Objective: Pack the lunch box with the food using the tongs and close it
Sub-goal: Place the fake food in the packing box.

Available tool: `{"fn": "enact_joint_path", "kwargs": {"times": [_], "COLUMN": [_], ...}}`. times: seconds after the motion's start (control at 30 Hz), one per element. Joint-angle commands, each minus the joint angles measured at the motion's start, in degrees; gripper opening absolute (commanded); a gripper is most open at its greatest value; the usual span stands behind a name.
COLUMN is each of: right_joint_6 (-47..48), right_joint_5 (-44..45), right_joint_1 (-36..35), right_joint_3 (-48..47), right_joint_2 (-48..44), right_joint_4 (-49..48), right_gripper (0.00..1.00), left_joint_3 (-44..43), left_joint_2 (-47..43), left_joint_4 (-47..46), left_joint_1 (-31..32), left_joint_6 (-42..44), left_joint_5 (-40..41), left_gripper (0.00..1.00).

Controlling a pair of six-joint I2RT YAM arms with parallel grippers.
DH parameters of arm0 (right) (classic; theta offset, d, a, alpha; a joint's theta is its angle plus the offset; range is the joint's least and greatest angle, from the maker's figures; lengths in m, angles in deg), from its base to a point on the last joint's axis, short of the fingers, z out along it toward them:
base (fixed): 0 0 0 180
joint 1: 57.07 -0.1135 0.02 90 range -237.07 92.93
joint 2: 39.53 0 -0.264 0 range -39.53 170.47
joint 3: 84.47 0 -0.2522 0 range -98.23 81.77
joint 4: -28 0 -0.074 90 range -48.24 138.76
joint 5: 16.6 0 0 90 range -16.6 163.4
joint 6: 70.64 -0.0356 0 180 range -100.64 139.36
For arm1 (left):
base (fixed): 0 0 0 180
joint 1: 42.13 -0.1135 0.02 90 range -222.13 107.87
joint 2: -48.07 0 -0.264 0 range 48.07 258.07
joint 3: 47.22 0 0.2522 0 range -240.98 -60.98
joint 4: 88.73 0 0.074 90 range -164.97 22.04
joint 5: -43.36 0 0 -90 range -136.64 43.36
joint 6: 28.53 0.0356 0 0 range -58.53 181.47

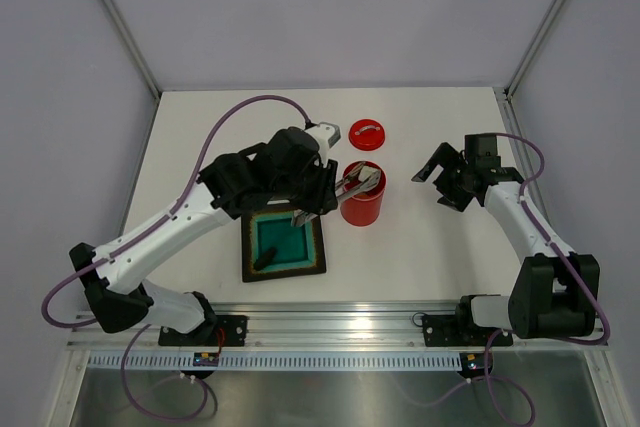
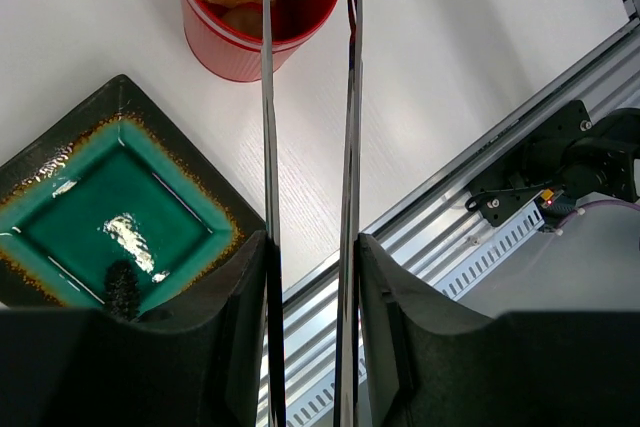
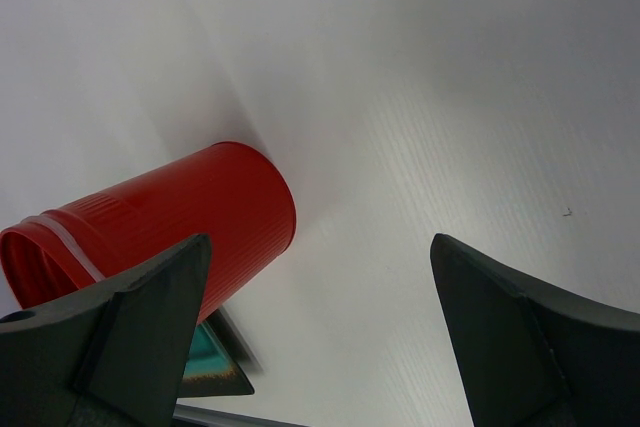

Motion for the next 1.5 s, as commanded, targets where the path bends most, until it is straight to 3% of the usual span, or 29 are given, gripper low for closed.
{"fn": "enact_joint_path", "kwargs": {"times": [0.0,0.17,0.53,0.8,1.47], "right_joint_6": [0.4,0.5,0.1,0.3,0.3], "right_joint_5": [0.9,0.8,0.6,0.5,0.1], "right_joint_1": [-0.4,-0.4,-0.4,-0.4,-0.4], "right_joint_3": [-1.0,-1.1,-0.7,-1.1,-1.3], "right_joint_2": [-2.1,-2.0,-1.9,-1.6,-1.3], "right_joint_4": [1.4,1.4,1.2,1.2,1.2], "right_gripper": [0.99,1.00,0.99,0.99,0.99], "left_joint_3": [-0.6,0.0,2.0,1.9,1.3], "left_joint_2": [1.0,1.9,2.7,3.0,3.6], "left_joint_4": [-5.5,-5.4,-4.8,-4.5,-4.5], "left_joint_1": [-0.1,-0.1,-0.1,-0.1,-0.1], "left_joint_6": [0.7,0.4,0.0,-0.1,-0.3], "left_joint_5": [-1.4,2.7,3.8,4.3,3.4], "left_gripper": [0.07,0.11,0.32,0.41,0.47]}}
